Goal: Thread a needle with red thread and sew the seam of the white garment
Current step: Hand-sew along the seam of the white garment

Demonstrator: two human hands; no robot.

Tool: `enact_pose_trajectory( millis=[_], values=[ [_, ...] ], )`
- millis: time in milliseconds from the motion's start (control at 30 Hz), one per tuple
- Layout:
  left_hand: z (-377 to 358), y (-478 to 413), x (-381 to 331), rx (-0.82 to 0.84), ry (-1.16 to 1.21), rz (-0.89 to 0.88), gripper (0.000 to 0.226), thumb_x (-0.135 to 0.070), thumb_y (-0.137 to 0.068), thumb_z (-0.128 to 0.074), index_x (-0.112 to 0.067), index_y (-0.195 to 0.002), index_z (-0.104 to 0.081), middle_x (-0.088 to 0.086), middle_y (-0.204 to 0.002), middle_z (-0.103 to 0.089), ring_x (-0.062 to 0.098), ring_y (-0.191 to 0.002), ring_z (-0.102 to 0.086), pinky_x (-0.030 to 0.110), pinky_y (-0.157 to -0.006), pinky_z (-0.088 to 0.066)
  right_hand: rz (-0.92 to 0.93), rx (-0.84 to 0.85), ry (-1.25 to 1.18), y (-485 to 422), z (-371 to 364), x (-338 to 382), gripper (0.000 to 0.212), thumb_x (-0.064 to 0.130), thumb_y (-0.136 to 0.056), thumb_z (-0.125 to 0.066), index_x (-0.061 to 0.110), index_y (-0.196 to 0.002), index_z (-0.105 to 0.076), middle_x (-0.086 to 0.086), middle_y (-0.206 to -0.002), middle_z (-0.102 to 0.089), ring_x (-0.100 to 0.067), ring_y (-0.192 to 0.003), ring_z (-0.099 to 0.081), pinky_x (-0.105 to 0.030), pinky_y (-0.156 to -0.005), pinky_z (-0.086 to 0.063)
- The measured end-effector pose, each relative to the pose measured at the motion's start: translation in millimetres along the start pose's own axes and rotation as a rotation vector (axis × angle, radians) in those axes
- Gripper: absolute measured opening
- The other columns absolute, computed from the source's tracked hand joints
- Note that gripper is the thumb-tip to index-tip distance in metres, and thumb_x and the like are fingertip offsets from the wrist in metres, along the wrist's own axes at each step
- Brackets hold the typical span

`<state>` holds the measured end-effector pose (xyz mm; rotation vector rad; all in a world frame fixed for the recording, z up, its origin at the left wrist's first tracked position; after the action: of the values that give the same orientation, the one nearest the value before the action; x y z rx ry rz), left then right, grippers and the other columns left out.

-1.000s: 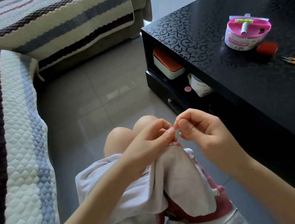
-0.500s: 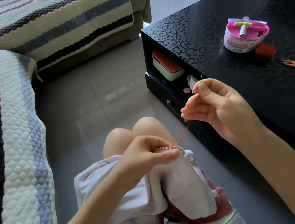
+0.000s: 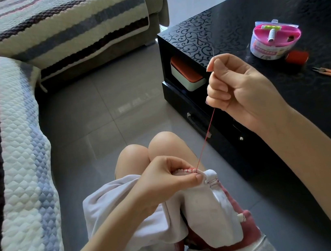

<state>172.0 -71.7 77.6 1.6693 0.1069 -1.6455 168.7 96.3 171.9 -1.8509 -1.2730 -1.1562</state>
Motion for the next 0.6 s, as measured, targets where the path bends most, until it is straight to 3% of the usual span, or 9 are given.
enact_pose_trajectory(
  millis=[100, 200, 267, 367, 433, 500, 600],
  values=[
    [1, 1, 2, 0.006, 0.072, 0.01, 0.008, -0.01, -0.073, -0.082, -0.01, -0.07, -0.074, 0.003, -0.072, -0.069, 0.005, -0.07, -0.061, 0.015, -0.07, -0.047, 0.084, 0.007, 0.084, 2, 2, 4, 0.021, 0.011, -0.1, -0.041, 0.01, -0.081, -0.05, 0.0, -0.055, -0.026, -0.016, -0.052, -0.015, -0.025, -0.048, -0.017],
    [3, 3, 4, 0.039, 0.128, 0.019, 0.012, -0.01, -0.07, -0.082, -0.015, -0.065, -0.072, -0.003, -0.067, -0.067, 0.003, -0.066, -0.06, 0.012, -0.066, -0.045, 0.119, 0.063, 0.322, 17, 2, -11, 0.019, 0.005, -0.1, -0.041, 0.01, -0.086, -0.053, 0.0, -0.055, -0.03, -0.013, -0.05, -0.024, -0.026, -0.048, -0.024],
    [6, 5, 6, 0.061, 0.174, 0.025, 0.011, -0.008, -0.07, -0.079, -0.008, -0.07, -0.067, -0.008, -0.063, -0.066, 0.0, -0.061, -0.056, 0.01, -0.063, -0.043, 0.089, 0.126, 0.517, 34, 3, -34, 0.015, 0.002, -0.097, -0.044, 0.01, -0.089, -0.055, -0.001, -0.056, -0.034, -0.01, -0.052, -0.032, -0.023, -0.05, -0.03],
    [9, 6, 8, 0.087, 0.241, 0.04, 0.013, -0.01, -0.068, -0.072, -0.001, -0.074, -0.064, -0.001, -0.067, -0.066, 0.004, -0.062, -0.056, 0.012, -0.063, -0.042, 0.083, 0.244, 0.714, 60, 5, -62, 0.009, 0.017, -0.092, -0.052, 0.015, -0.091, -0.061, -0.007, -0.06, -0.043, -0.009, -0.052, -0.035, -0.019, -0.05, -0.033],
    [8, 6, 10, 0.107, 0.285, 0.055, 0.011, -0.008, -0.067, -0.07, -0.001, -0.074, -0.065, 0.002, -0.066, -0.063, 0.005, -0.06, -0.055, 0.012, -0.061, -0.041, 0.118, 0.28, 0.801, 71, 9, -73, 0.013, 0.027, -0.092, -0.054, 0.018, -0.091, -0.064, 0.004, -0.067, -0.055, -0.004, -0.055, -0.045, -0.019, -0.053, -0.04],
    [7, 6, 10, 0.124, 0.297, 0.065, 0.009, -0.006, -0.066, -0.07, -0.001, -0.074, -0.066, 0.005, -0.065, -0.059, 0.005, -0.059, -0.053, 0.01, -0.058, -0.04, 0.166, 0.284, 0.865, 78, 10, -78, 0.019, 0.029, -0.091, -0.052, 0.017, -0.092, -0.066, 0.013, -0.076, -0.062, -0.009, -0.064, -0.058, -0.027, -0.059, -0.05],
    [7, 4, 10, 0.124, 0.27, 0.071, 0.01, -0.008, -0.066, -0.071, -0.004, -0.074, -0.068, 0.012, -0.076, -0.047, 0.01, -0.064, -0.046, 0.014, -0.059, -0.036, 0.214, 0.257, 0.906, 81, 11, -83, 0.023, 0.029, -0.09, -0.052, 0.013, -0.093, -0.068, 0.01, -0.083, -0.066, -0.014, -0.074, -0.064, -0.036, -0.066, -0.051]
  ],
)
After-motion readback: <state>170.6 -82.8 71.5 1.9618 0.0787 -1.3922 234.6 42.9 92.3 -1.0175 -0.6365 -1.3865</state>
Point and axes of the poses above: each hand's wrist, its own y-axis away from the middle knuckle, its own z-axis out of the back of the hand, x = y × z, the point moved 8 cm from there along -y, towards the middle knuckle
